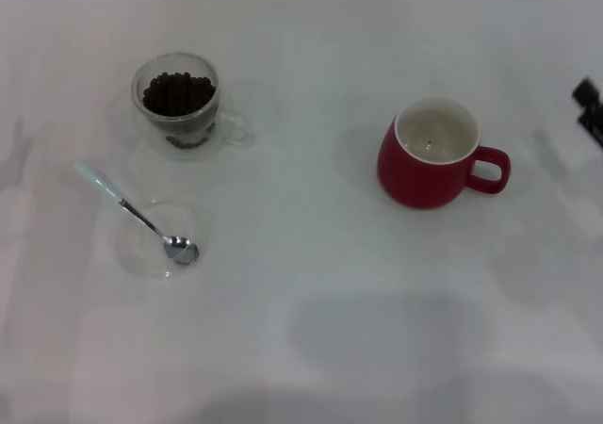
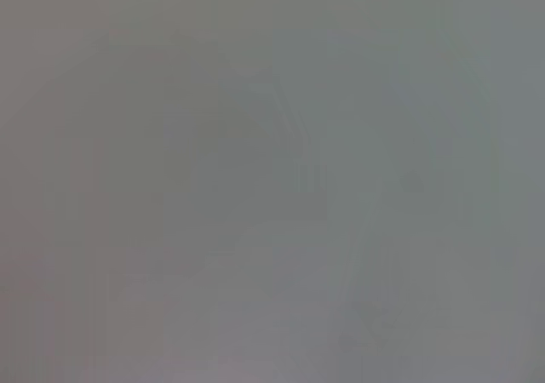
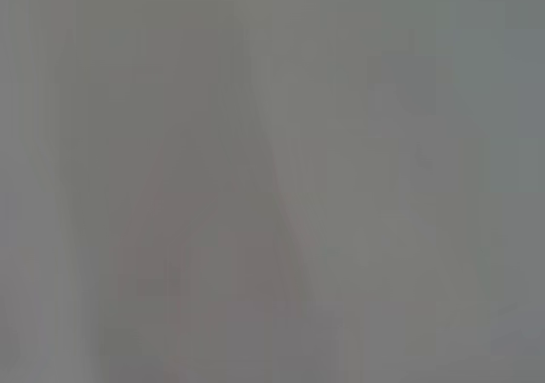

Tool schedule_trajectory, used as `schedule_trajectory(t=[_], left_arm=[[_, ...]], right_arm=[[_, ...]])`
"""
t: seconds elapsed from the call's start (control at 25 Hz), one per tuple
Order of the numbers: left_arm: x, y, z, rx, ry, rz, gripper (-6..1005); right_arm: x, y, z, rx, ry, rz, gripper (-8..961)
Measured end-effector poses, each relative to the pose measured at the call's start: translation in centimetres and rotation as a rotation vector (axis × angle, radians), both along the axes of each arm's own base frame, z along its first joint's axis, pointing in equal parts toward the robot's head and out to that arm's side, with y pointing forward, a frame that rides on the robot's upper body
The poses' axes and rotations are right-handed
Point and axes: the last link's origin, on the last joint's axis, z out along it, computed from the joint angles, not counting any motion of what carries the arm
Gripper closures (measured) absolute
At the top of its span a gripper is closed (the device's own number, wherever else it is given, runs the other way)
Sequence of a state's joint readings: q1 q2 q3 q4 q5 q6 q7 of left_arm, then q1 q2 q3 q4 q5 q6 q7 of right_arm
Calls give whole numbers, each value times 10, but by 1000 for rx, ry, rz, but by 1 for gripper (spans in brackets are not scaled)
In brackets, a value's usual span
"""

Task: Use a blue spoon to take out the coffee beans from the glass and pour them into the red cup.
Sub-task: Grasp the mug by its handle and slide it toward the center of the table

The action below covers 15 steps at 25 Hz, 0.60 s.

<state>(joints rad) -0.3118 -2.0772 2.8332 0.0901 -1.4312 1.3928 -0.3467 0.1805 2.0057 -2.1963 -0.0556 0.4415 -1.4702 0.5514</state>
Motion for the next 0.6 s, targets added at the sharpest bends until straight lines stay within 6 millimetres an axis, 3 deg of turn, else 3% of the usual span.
schedule_trajectory(t=[0.12, 0.28, 0.6], left_arm=[[2, 4, 1, -1, 4, -9, 123], [5, 10, 0, -9, 10, -18, 124], [4, 9, 0, -9, 8, -13, 125]], right_arm=[[5, -20, -7, -83, 8, -1, 127], [6, -31, -23, -187, -4, -4, 126], [4, -25, -39, -283, -37, 3, 126]])
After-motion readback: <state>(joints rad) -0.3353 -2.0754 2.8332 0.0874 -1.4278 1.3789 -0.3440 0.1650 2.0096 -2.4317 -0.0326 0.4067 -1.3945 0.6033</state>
